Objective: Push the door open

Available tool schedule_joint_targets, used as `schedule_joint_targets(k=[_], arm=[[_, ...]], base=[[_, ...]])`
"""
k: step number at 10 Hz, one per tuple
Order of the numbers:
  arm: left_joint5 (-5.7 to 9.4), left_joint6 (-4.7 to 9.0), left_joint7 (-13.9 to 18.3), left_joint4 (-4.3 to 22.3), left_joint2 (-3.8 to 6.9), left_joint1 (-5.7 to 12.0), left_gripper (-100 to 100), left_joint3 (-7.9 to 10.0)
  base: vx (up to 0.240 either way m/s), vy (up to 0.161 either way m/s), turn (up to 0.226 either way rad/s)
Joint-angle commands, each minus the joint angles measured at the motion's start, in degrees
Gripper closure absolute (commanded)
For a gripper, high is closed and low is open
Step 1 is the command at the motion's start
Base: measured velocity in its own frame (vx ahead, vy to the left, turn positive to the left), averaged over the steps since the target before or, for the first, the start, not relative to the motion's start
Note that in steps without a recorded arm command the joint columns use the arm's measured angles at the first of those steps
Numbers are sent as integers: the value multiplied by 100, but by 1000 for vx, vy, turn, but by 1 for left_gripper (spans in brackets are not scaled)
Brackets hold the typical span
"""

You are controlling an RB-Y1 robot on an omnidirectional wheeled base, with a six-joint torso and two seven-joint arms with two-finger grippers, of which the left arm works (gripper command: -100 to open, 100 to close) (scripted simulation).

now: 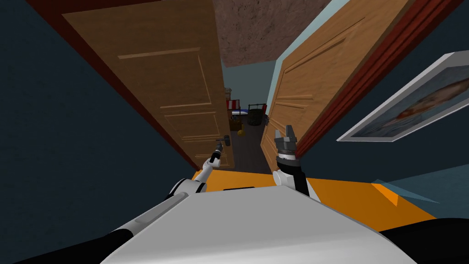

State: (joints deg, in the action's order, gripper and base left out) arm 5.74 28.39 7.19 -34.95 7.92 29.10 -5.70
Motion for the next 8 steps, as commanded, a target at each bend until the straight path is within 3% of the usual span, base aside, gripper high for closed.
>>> schedule_joint_targets(k=[1,5,6,8], arm=[[7,1,-12,16,2,4,-100,24],[13,3,-20,21,10,1,-100,45],[13,3,-20,21,10,1,100,45],[13,3,-20,21,10,1,100,45]], base=[[178,-23,-35],[165,-14,-15],[-11,3,1],[-26,6,-5]])
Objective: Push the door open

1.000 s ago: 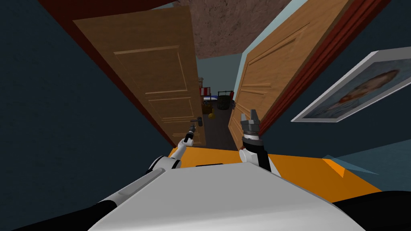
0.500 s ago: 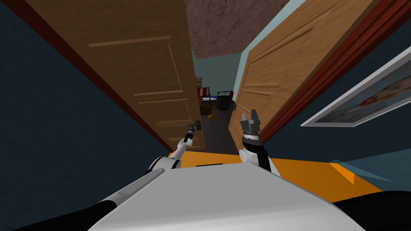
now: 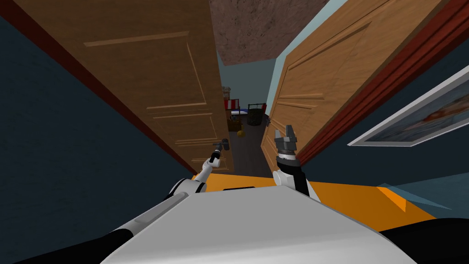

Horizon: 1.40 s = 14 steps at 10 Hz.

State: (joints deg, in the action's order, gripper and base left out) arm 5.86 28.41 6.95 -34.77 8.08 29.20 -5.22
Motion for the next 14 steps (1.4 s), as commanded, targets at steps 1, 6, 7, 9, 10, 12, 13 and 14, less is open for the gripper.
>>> schedule_joint_targets(k=[1,6,7,9,10,12,13,14], arm=[[1,1,4,3,-6,-9,100,-2],[42,-6,-48,39,55,-35,100,129],[56,-5,-64,47,75,-40,100,174],[74,-2,-84,57,100,-46,100,228],[102,1,-115,73,140,-56,100,316],[112,2,-126,79,155,-59,100,348],[144,6,-162,98,200,-70,100,448],[156,8,-175,105,217,-75,100,484]], base=[[-18,2,1],[80,-41,28],[162,-59,47],[153,-65,32],[152,-60,44],[121,-74,46],[142,-79,42],[159,-100,70]])
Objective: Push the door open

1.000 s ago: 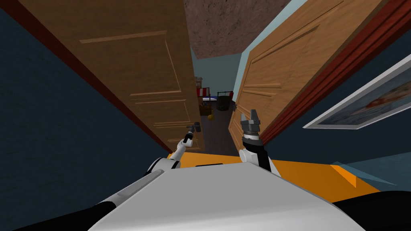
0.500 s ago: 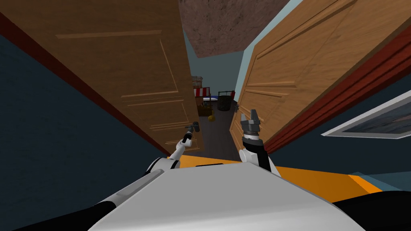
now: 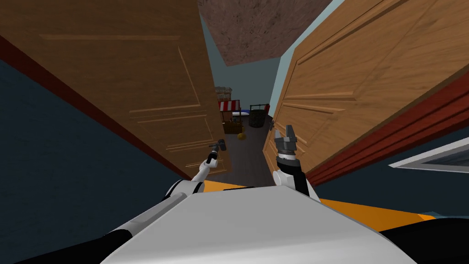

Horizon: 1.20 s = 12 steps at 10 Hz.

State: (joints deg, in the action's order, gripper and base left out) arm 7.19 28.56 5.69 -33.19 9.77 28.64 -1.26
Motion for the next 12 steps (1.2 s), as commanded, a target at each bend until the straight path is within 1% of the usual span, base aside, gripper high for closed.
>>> schedule_joint_targets(k=[1,2,3,5,6,7,8,9,10,12], arm=[[45,-5,-74,-39,81,-27,100,160],[45,-5,-74,-39,81,-27,100,160],[82,-1,-114,-18,133,-40,100,274],[82,-1,-114,-18,133,-40,100,274],[132,5,-170,11,204,-57,100,430],[132,5,-170,-148,204,-57,100,430],[170,10,-212,32,258,-71,100,548],[170,10,-212,32,258,-71,100,548],[208,15,-254,54,311,-84,100,665],[256,21,-308,83,380,-101,100,817]], base=[[154,-110,99],[118,-78,45],[146,-95,36],[96,-58,43],[128,-93,58],[158,-121,105],[178,-158,86],[144,-116,75],[148,-105,86],[176,-148,98]])
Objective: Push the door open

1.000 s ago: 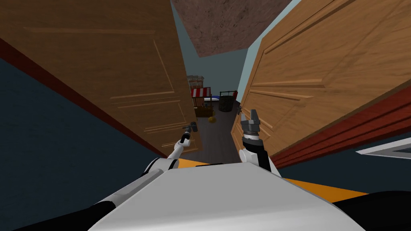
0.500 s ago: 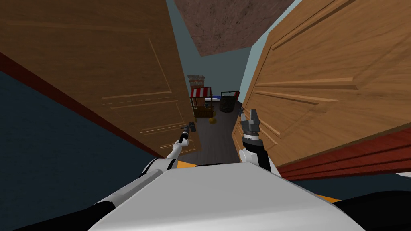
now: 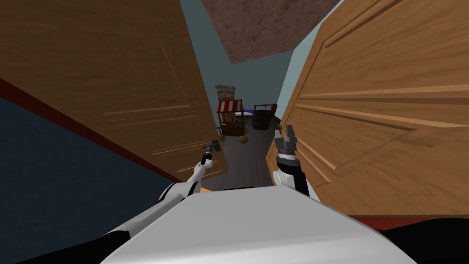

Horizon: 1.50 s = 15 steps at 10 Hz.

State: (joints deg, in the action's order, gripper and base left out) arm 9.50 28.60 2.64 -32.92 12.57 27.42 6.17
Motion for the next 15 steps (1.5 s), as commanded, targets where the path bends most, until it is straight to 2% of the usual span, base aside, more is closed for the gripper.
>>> schedule_joint_targets(k=[1,3,5,6,11,12,15], arm=[[48,20,-30,69,133,14,100,146],[92,25,-79,94,195,-1,100,281],[92,25,-79,94,195,-1,100,281],[130,30,-121,116,249,-14,100,401],[198,38,-196,155,345,-38,100,611],[193,-21,-223,35,288,-123,100,604],[265,-31,-297,29,374,-159,100,780]], base=[[169,-150,105],[184,-136,87],[94,-50,19],[139,-67,33],[156,-111,76],[69,-27,36],[171,-48,50]])
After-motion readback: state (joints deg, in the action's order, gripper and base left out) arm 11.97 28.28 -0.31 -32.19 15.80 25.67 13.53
